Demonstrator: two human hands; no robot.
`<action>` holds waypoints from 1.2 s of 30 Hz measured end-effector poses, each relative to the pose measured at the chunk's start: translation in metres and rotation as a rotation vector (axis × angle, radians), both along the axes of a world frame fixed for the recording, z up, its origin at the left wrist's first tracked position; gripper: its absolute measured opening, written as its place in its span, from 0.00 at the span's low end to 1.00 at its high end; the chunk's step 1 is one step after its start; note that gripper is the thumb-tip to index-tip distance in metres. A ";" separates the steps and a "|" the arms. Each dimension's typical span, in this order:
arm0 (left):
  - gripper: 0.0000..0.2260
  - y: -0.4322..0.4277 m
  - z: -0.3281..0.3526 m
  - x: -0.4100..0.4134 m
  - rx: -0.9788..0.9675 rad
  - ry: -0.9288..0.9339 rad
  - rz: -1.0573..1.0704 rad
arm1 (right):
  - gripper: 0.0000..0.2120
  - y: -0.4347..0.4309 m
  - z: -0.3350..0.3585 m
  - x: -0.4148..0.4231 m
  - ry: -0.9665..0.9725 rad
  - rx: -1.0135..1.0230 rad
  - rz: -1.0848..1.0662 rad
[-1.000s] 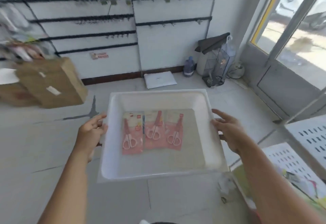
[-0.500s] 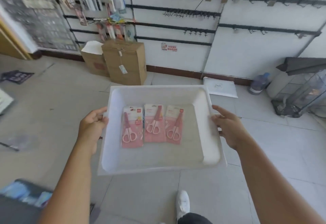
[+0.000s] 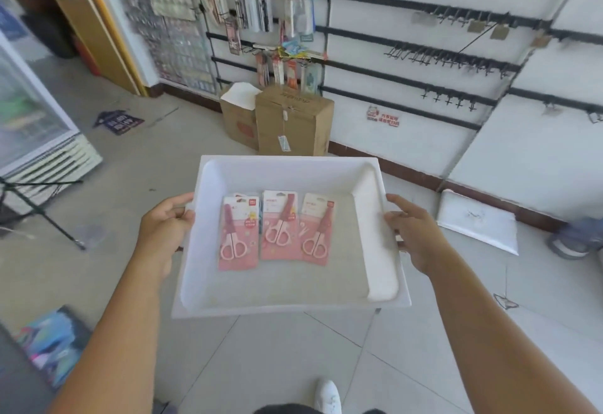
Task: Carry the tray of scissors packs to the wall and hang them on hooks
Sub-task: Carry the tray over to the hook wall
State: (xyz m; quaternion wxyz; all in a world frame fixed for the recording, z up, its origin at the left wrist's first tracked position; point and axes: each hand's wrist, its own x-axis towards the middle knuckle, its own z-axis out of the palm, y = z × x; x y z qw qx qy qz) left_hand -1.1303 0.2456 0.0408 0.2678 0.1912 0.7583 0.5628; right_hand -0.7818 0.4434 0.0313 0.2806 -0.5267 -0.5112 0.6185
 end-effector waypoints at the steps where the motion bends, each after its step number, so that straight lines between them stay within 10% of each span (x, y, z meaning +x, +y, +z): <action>1: 0.16 0.010 0.001 -0.005 0.000 0.003 0.009 | 0.19 0.014 0.002 -0.008 -0.002 0.001 0.009; 36: 0.16 0.488 -0.017 -0.417 -0.041 -0.020 0.010 | 0.21 0.516 -0.020 -0.441 -0.001 -0.064 -0.026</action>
